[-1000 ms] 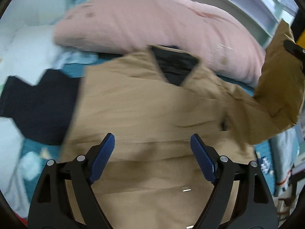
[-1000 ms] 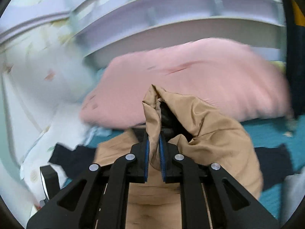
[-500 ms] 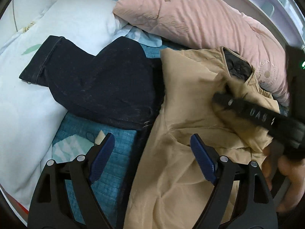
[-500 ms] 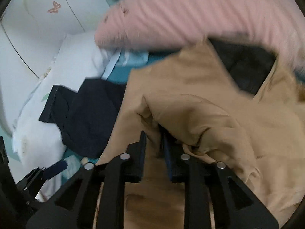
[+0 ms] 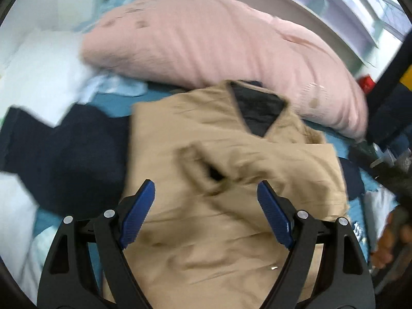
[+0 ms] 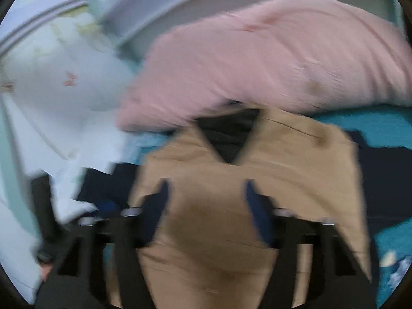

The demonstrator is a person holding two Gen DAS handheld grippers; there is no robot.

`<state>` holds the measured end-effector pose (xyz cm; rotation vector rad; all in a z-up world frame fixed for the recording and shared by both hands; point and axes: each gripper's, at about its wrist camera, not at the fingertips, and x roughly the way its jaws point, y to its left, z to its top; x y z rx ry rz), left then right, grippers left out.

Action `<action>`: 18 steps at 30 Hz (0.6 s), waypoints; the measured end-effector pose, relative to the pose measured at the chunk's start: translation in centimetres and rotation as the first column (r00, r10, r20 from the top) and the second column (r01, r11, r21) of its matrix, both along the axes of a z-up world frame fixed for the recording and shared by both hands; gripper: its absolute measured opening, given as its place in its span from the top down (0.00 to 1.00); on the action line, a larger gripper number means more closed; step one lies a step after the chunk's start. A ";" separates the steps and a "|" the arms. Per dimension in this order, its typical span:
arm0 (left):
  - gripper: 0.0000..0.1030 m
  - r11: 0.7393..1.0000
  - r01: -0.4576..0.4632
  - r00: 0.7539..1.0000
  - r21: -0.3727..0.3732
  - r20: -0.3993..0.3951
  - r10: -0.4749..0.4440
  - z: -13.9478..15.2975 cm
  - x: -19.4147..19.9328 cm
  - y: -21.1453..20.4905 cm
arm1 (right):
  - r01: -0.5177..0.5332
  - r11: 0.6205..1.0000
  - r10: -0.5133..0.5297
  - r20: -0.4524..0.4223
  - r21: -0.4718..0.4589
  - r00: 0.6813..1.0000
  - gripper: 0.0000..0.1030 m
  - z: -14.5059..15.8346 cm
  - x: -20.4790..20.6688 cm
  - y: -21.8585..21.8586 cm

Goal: Fold large clothes

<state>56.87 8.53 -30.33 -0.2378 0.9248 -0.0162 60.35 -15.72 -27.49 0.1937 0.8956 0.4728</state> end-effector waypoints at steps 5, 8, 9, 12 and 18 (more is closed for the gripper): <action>0.20 0.989 0.144 0.990 0.022 -0.004 -0.144 -0.9 3.3 -4.8 | 0.053 0.997 -0.063 -0.217 -0.049 0.974 0.96 -7.4 2.0 -5.2; 0.20 0.983 0.173 0.973 0.060 -0.166 -0.161 -5.2 6.1 -5.7 | 0.046 0.998 -0.055 -0.318 -0.038 0.946 0.99 -11.6 2.7 -6.3; 0.20 0.986 0.154 0.960 0.065 -0.247 -0.134 -7.3 6.9 -5.3 | 0.047 0.999 -0.048 -0.327 -0.013 0.944 0.99 -12.0 2.8 -6.5; 0.20 0.990 0.135 0.963 0.032 -0.238 -0.123 -8.5 7.1 -4.4 | 0.023 0.997 0.004 -0.352 0.070 0.936 0.95 -11.3 3.3 -6.9; 0.18 0.989 0.129 0.982 -0.068 -0.128 -0.137 -4.7 6.8 -1.5 | 0.026 0.997 -0.012 -0.178 0.078 0.984 0.76 -5.2 3.9 -8.5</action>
